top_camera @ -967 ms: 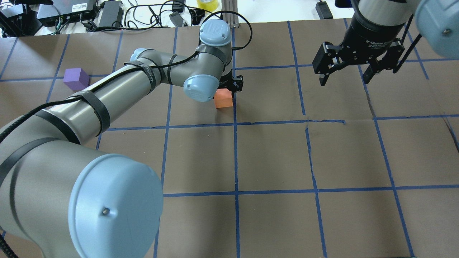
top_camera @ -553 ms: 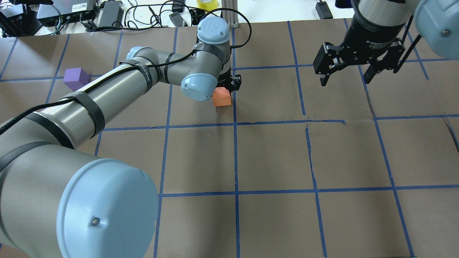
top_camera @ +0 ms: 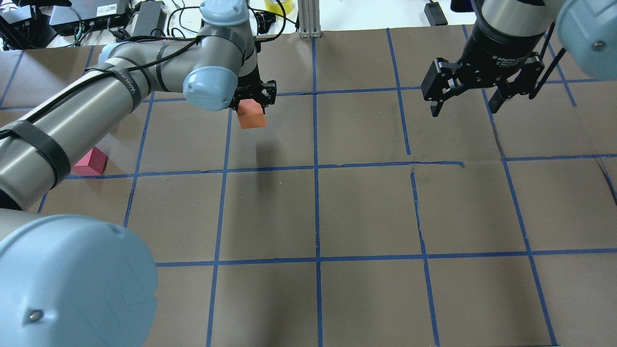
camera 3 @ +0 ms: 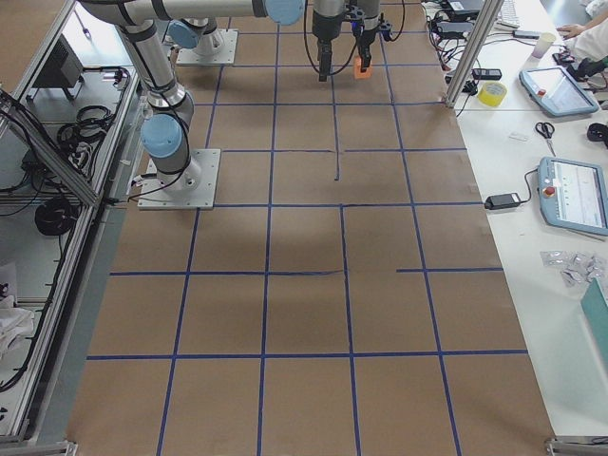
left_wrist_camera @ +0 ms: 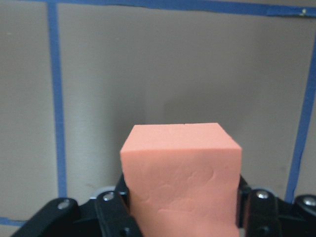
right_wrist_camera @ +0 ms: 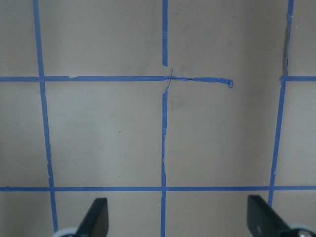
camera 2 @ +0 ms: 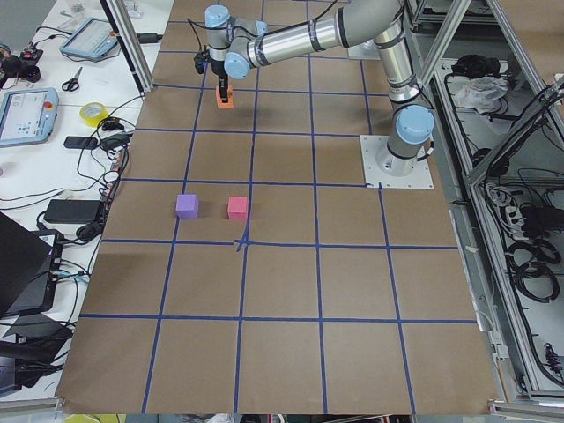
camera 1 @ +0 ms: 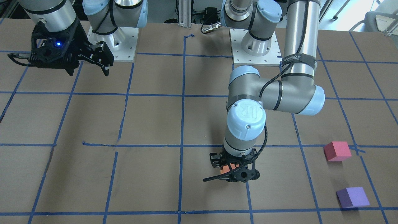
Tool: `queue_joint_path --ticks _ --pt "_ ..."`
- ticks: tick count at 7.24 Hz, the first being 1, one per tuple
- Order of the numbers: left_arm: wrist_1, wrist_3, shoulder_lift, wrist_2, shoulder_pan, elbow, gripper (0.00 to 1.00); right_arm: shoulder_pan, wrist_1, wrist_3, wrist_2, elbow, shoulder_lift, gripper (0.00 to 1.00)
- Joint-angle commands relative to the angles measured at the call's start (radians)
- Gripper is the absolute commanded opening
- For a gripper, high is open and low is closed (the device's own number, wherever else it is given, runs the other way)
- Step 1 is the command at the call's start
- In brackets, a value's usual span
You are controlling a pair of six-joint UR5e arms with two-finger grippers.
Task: Arrange blocks in a line
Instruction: 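Carry the orange block with the left gripper toward the purple and pink blocks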
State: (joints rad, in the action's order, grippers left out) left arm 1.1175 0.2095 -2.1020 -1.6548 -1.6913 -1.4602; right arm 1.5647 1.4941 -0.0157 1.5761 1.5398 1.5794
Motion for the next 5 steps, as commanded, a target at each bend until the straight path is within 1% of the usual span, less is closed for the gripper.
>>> queue_joint_path --ticks 1,2,3,4,5 --pt "0.002 -0.228 0.051 -0.033 0.211 -0.077 0.0 0.0 0.0 -0.001 0.001 0.0 -0.001 1.0" --pt "0.002 -0.308 0.066 -0.034 0.322 -0.091 0.0 0.0 0.002 -0.001 0.001 0.0 -0.001 1.0" --pt "0.001 -0.376 0.047 -0.033 0.423 -0.072 0.0 0.0 0.002 -0.001 0.001 0.0 -0.001 1.0" --pt "-0.075 -0.498 0.027 -0.028 0.496 -0.075 0.0 0.0 0.002 -0.001 0.002 0.002 -0.002 1.0" --pt "-0.128 -0.548 0.007 -0.03 0.521 -0.057 0.0 0.0 0.002 -0.001 0.001 0.002 -0.001 1.0"
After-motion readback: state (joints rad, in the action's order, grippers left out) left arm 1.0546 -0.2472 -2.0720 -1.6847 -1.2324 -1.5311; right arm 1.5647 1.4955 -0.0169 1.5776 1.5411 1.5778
